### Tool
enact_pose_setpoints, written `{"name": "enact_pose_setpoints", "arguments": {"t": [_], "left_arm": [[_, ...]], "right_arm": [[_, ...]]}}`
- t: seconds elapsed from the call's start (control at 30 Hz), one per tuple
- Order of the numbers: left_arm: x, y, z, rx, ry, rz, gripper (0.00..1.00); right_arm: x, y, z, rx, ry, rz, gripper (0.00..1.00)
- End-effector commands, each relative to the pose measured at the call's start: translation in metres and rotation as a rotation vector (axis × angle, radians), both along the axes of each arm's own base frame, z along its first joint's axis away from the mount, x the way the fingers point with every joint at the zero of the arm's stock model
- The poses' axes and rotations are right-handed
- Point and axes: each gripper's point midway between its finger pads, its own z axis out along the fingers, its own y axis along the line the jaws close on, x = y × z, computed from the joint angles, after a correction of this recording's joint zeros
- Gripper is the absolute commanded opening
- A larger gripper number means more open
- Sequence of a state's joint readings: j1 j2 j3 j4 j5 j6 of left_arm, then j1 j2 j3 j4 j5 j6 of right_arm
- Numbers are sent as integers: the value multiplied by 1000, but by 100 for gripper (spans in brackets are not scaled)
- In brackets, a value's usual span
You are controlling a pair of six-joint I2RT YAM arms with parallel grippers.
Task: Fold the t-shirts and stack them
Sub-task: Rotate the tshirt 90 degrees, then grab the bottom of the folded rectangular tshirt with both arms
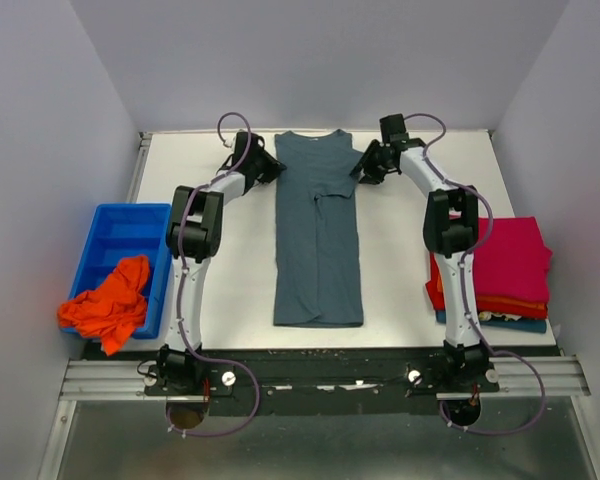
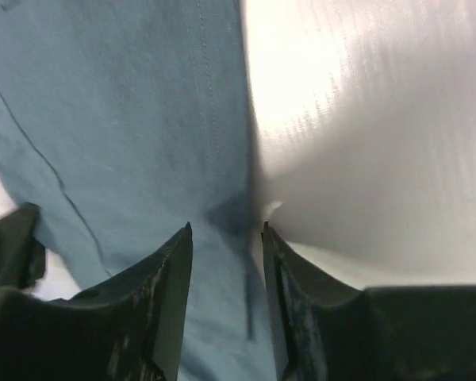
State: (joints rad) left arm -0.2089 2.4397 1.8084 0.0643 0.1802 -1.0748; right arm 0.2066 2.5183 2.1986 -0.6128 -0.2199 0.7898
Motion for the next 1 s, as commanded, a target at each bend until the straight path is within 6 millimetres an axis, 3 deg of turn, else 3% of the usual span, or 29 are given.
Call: {"name": "enact_pose_setpoints", "arguments": {"t": [0.0,0.13,0.27,0.47,0.5,0.53,0.63,0.73,0.83,0.97], "left_arm": [[-13,17,-16,103,98,1,48],[-37,30,4,170,82,-42,61],[-82,42,13,247,90,-73,64],[-200,40,3,330,152,-142,63],[-223,40,0,340,165,-153,62],[-242,38,1,346,164,-167,61],[-305,37,-6,356,187,-204,58],[-353,32,-12,308,194,-240,56],[-396,31,-29,260,238,-275,50],[-425,24,-37,227,275,-316,45]], "right_arm": [[-11,-11,6,-37,9,31,54],[-45,-19,19,-58,-26,44,56],[-102,-17,25,-63,-12,64,56],[-219,-14,3,-107,69,132,54],[-236,-13,9,-106,53,146,53],[-263,-15,-4,-114,85,167,51],[-319,-6,-13,-105,117,244,50],[-367,0,-21,-101,148,304,50],[-399,4,-28,-84,186,347,49],[-422,5,-33,-90,219,379,43]]}}
